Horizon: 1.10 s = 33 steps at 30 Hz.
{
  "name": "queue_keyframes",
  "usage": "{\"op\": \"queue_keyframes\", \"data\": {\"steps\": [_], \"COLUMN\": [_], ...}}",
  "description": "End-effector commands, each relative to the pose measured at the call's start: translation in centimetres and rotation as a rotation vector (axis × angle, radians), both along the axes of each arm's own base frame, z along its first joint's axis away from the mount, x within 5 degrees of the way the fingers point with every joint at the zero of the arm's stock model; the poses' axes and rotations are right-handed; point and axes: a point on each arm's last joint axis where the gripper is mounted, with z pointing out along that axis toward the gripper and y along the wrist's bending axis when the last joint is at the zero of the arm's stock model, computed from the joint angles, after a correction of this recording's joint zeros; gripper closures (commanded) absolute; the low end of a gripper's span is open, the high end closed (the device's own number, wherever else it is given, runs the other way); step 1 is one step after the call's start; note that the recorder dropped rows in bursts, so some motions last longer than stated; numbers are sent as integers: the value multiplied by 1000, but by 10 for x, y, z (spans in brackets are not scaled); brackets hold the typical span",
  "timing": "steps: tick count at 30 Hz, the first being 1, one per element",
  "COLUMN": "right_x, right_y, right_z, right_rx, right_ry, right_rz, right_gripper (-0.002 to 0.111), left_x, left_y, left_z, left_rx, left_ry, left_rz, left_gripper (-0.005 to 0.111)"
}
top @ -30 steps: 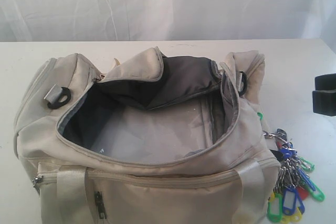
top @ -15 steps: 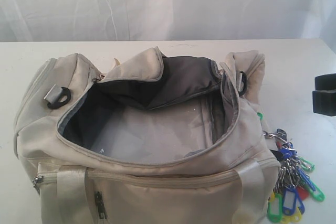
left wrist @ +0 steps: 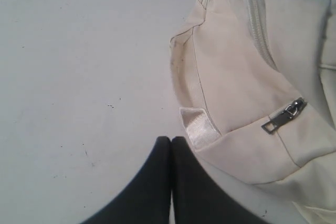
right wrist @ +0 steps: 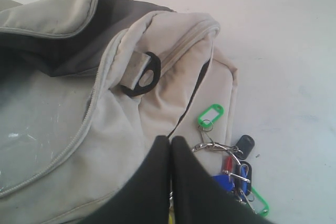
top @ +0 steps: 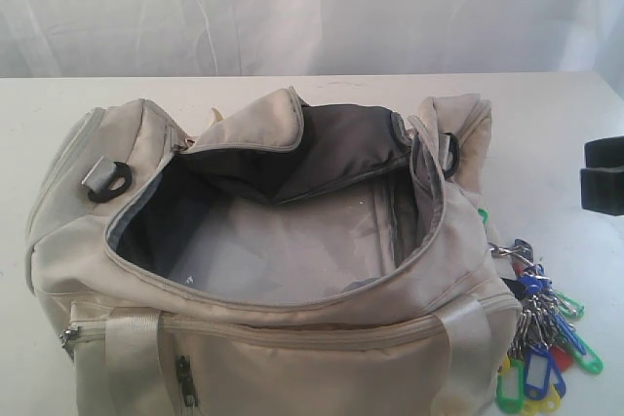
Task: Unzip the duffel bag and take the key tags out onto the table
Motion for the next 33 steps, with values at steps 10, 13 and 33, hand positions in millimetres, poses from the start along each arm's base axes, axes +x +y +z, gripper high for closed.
{"op": "queue_keyframes", "data": {"steps": [10, 13, 33], "right_x": [-3, -10, -80], "right_y": [0, -1, -24], "right_z": [0, 5, 1], "right_rx": [-2, 1, -2], "right_ry": [-15, -44, -316], "right_rz": [3, 3, -222], "right_gripper": [108, 108, 108], "left_x": [0, 0, 0], "left_y": [0, 0, 0], "left_z": [0, 0, 0], "left_rx": [-17, -17, -17], "left_ry": [-10, -10, -10], "left_rz": [3, 3, 3], "left_gripper": [107, 107, 107]}}
